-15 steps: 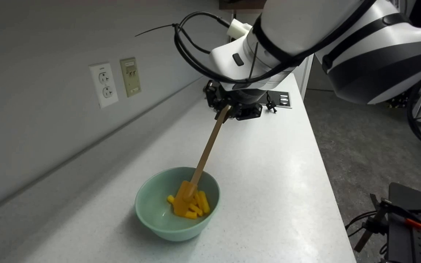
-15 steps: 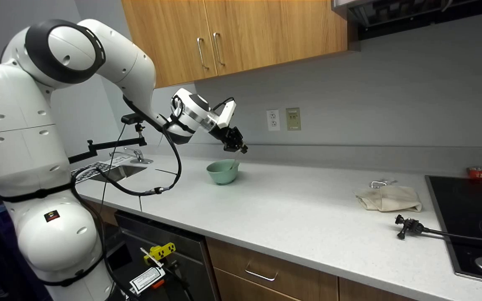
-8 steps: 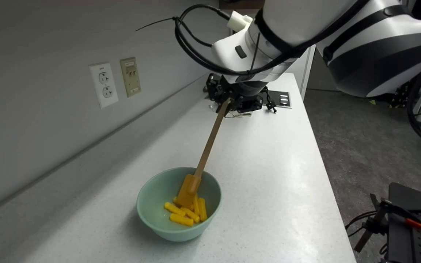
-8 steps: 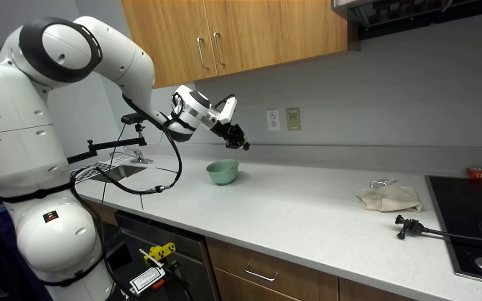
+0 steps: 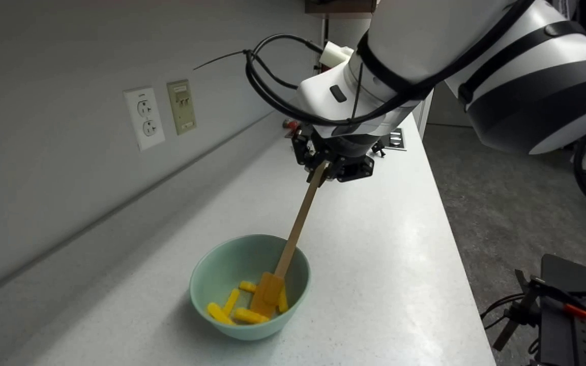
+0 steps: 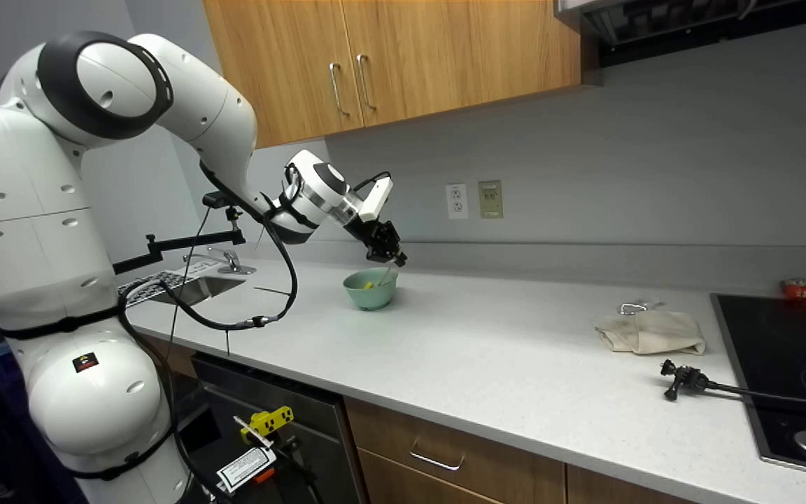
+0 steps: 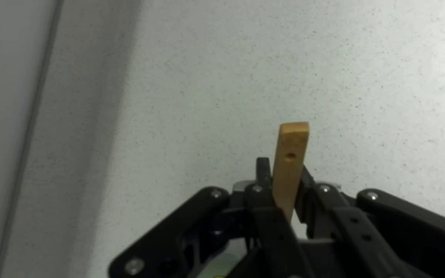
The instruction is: Use the wooden spatula to mix the contents in the green bowl
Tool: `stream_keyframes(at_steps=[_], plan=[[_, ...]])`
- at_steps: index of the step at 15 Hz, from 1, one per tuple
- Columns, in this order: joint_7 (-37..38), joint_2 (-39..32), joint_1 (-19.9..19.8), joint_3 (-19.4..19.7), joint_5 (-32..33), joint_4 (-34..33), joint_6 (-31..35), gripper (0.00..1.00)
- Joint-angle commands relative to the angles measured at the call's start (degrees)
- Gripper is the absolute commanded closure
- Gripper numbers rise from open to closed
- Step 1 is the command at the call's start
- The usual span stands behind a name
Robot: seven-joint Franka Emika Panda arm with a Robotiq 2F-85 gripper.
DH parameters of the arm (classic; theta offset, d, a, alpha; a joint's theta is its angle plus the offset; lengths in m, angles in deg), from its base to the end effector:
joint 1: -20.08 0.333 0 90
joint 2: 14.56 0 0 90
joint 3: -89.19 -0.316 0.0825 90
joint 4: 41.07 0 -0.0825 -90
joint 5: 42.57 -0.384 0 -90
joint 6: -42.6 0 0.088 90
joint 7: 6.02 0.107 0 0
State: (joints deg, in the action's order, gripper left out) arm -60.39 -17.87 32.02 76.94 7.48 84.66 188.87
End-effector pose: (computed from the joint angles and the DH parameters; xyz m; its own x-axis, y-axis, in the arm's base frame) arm 0.5100 0.2397 0.3868 -0.3175 0.8426 -0.4350 0.7684 0.4974 0.4026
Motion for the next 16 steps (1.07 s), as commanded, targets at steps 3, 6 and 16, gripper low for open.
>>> stream_keyframes(at_steps=[3, 6, 16], plan=[[-4.0, 0.3, 0.8, -1.9, -11.7, 0.4, -1.3, 0.96], [-8.1, 1.0, 0.9, -2.4, -16.5, -0.1, -3.1, 0.96], [-11.0, 1.7, 0.8, -1.4, -18.0, -5.3, -9.5, 0.96]])
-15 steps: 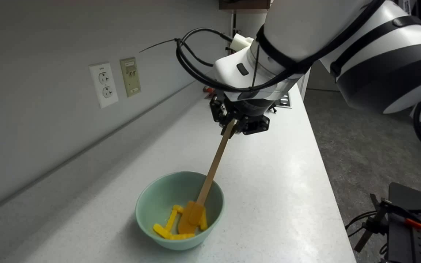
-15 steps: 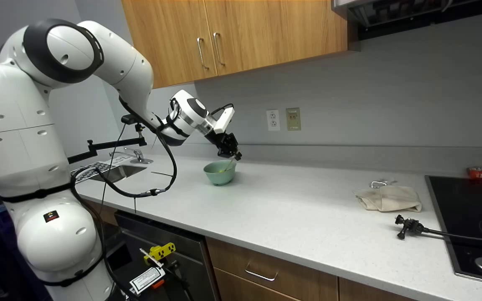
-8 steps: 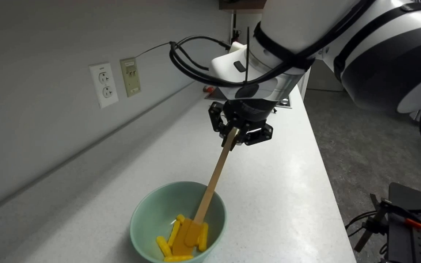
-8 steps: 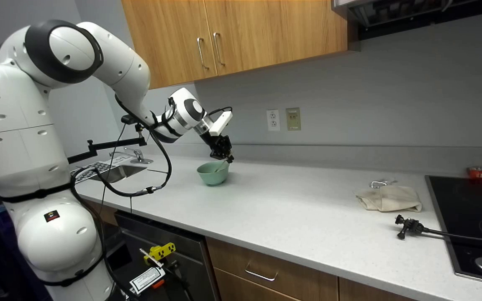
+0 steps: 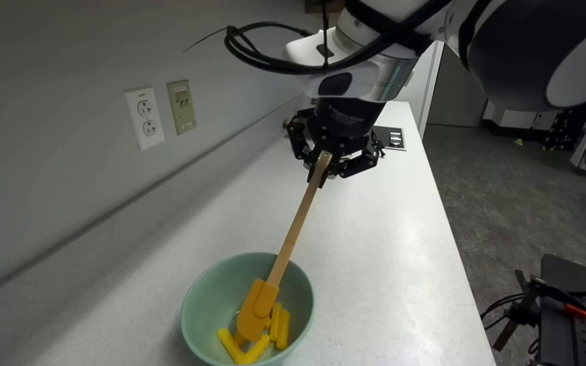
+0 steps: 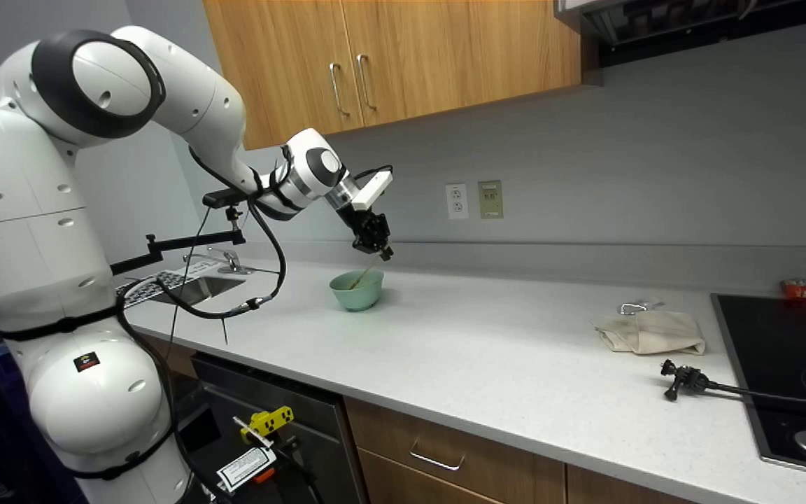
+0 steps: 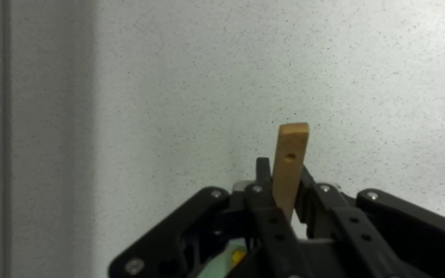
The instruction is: Use the wooden spatula to mix the contents in the green bowl
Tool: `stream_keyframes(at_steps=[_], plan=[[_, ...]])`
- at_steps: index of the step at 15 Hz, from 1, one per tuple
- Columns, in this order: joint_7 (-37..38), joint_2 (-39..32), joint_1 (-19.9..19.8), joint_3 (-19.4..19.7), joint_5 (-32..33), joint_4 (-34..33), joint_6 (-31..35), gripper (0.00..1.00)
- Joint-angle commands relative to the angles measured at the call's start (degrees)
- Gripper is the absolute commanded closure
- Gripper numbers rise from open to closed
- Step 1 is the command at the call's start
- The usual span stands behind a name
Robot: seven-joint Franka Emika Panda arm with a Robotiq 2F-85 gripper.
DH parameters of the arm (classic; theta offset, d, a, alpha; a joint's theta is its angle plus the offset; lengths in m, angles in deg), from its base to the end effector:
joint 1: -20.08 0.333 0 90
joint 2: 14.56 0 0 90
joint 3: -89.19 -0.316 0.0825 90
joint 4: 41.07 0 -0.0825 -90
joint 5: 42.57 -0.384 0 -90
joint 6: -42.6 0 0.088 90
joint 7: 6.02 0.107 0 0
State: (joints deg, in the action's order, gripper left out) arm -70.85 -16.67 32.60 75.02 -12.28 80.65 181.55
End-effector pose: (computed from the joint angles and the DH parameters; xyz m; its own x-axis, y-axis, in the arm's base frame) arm 0.5124 0.2544 0.4212 -0.3065 0.9047 -0.2960 0.8524 0.3992 0.3377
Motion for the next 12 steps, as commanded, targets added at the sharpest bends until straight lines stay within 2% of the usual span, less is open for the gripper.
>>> stream_keyframes(at_steps=[1, 5, 8, 10, 12], plan=[[-0.1, 0.4, 0.3, 0.6, 2.8, -1.3, -2.2, 0.96], [2.7, -1.0, 0.5, 0.6, 6.6, -1.1, -0.5, 0.96], [7.6, -2.4, 0.8, 0.8, 15.3, -1.4, 1.3, 0.96], [11.7, -3.6, 1.0, 0.8, 21.6, -1.9, 0.4, 0.96], [15.4, -4.6, 1.3, 0.5, 24.7, -2.5, -1.3, 0.96]])
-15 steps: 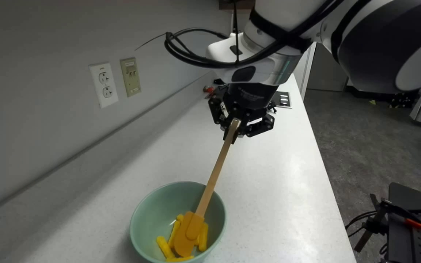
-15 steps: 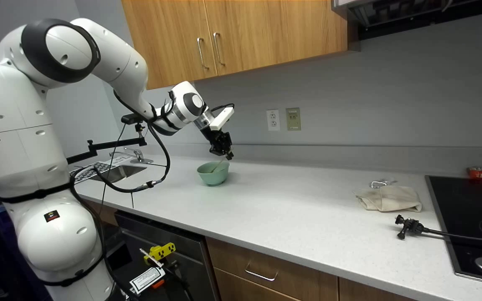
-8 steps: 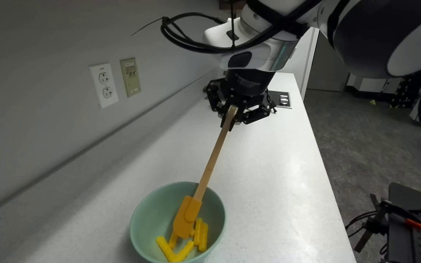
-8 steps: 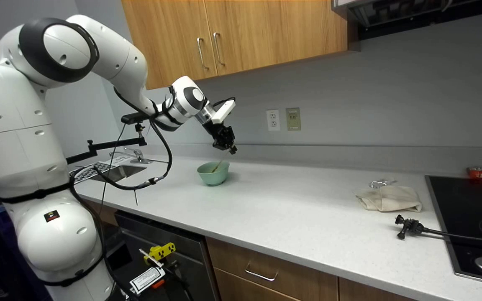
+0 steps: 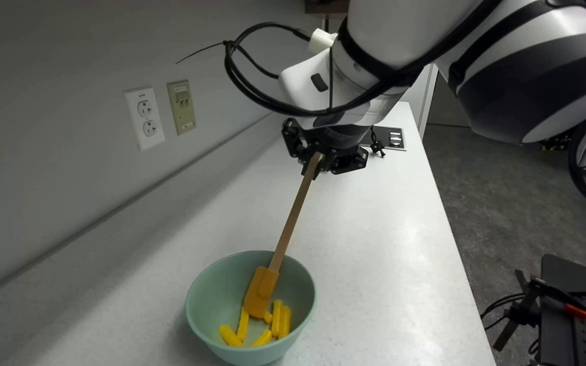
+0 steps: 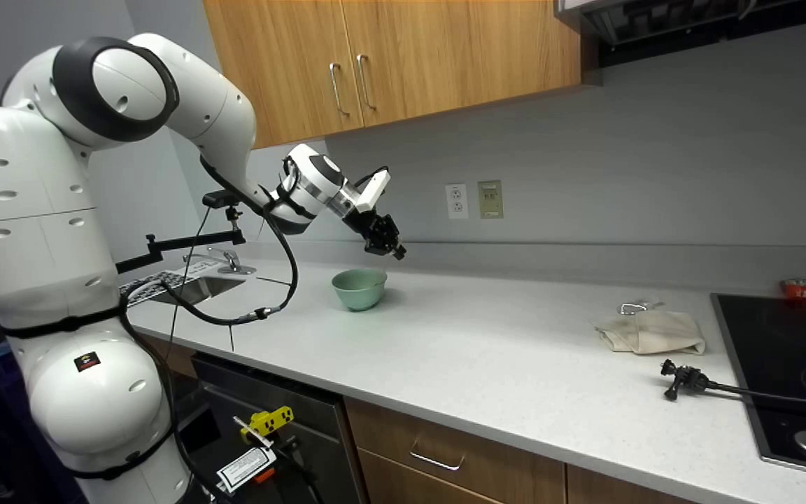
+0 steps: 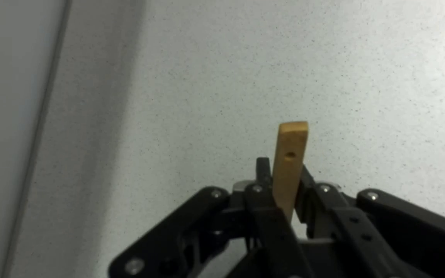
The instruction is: Use the wooden spatula to mix the contents in the green bowl
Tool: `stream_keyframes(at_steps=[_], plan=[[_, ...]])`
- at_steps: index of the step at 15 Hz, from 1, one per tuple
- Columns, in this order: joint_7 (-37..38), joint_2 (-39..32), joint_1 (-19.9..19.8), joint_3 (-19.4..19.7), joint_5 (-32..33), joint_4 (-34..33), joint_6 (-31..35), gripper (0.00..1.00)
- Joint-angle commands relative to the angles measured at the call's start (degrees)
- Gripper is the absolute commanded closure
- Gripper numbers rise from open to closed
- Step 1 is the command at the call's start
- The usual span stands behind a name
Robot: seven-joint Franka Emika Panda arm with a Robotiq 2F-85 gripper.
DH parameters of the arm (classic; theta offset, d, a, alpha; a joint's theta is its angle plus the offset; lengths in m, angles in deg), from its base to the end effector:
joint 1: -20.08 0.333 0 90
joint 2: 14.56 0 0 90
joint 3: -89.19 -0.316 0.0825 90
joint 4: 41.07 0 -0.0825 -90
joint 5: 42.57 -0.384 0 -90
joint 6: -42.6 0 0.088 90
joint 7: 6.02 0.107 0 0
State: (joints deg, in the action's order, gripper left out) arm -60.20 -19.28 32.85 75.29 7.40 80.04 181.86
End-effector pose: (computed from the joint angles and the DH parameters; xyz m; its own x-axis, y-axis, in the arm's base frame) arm 0.5191 0.2560 0.4018 -0.2880 0.8296 -0.4783 0.7853 0.4905 0.3779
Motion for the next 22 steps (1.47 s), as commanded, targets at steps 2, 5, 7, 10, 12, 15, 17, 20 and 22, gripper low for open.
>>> stream_keyframes(at_steps=[2, 5, 7, 10, 12, 15, 17, 20, 22], plan=[[7.0, -2.9, 1.4, -0.3, 4.6, -2.4, -2.8, 0.96], [8.6, -4.2, 2.0, -1.4, 0.5, -3.8, -4.3, 0.96], [9.0, -4.9, 2.5, -2.1, -3.2, -4.7, -6.0, 0.96], [9.2, -4.9, 2.8, -2.2, -4.3, -5.8, -7.1, 0.96], [8.3, -4.3, 2.7, -2.1, -4.6, -6.3, -8.4, 0.96], [7.5, -3.7, 2.5, -1.8, -3.9, -7.2, -10.5, 0.96], [7.7, -3.6, 2.3, -1.4, -2.6, -7.9, -11.4, 0.96], [8.8, -4.1, 2.3, -0.9, -0.7, -8.3, -11.1, 0.96], [9.3, -4.7, 2.5, -1.0, -0.3, -8.6, -11.5, 0.96]])
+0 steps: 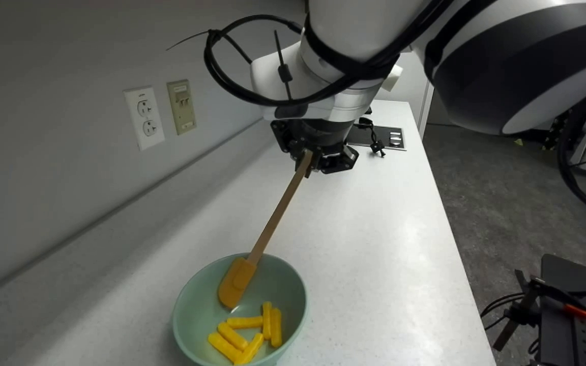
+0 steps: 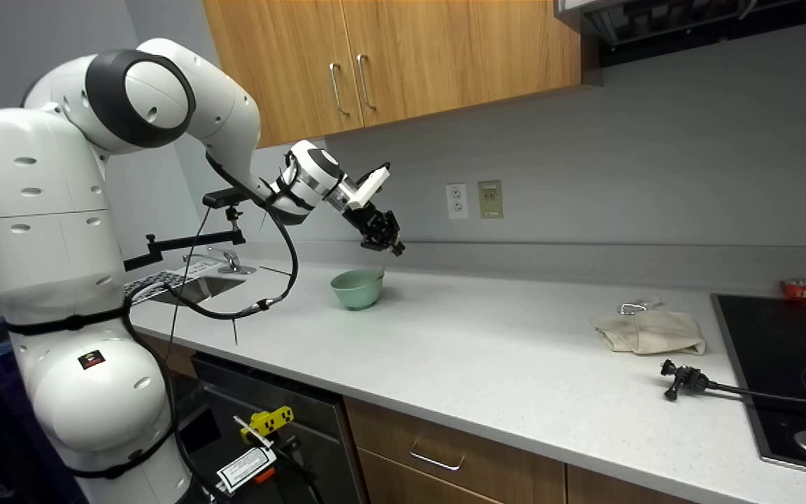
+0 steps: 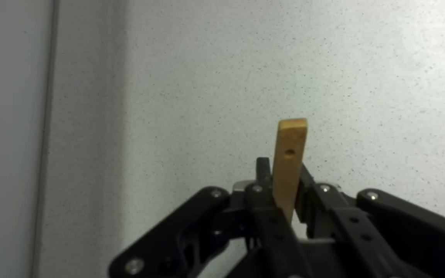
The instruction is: Use the wooden spatula to mix the contents in the green bowl
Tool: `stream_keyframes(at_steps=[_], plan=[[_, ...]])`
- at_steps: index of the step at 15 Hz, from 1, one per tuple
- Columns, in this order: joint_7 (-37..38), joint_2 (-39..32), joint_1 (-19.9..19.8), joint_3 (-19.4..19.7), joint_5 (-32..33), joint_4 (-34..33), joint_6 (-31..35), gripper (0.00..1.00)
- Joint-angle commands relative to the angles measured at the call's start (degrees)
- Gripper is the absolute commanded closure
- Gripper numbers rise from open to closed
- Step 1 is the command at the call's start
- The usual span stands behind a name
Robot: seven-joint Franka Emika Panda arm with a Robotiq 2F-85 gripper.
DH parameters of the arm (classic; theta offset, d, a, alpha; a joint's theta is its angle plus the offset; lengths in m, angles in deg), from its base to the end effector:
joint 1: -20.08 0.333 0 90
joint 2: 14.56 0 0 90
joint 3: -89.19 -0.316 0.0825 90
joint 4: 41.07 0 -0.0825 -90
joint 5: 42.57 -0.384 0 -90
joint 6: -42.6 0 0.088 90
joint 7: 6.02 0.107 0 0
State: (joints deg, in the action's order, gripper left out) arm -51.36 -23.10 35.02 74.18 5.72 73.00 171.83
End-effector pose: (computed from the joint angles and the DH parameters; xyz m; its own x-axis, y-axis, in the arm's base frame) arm 0.5329 0.2782 0.4095 -0.1189 0.8807 -0.4586 0.8596 0.3225 0.3964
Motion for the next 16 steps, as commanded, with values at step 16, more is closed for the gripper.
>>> stream_keyframes(at_steps=[16], plan=[[-3.3, -1.3, 2.0, -2.5, -11.3, -6.5, -13.0, 0.96]])
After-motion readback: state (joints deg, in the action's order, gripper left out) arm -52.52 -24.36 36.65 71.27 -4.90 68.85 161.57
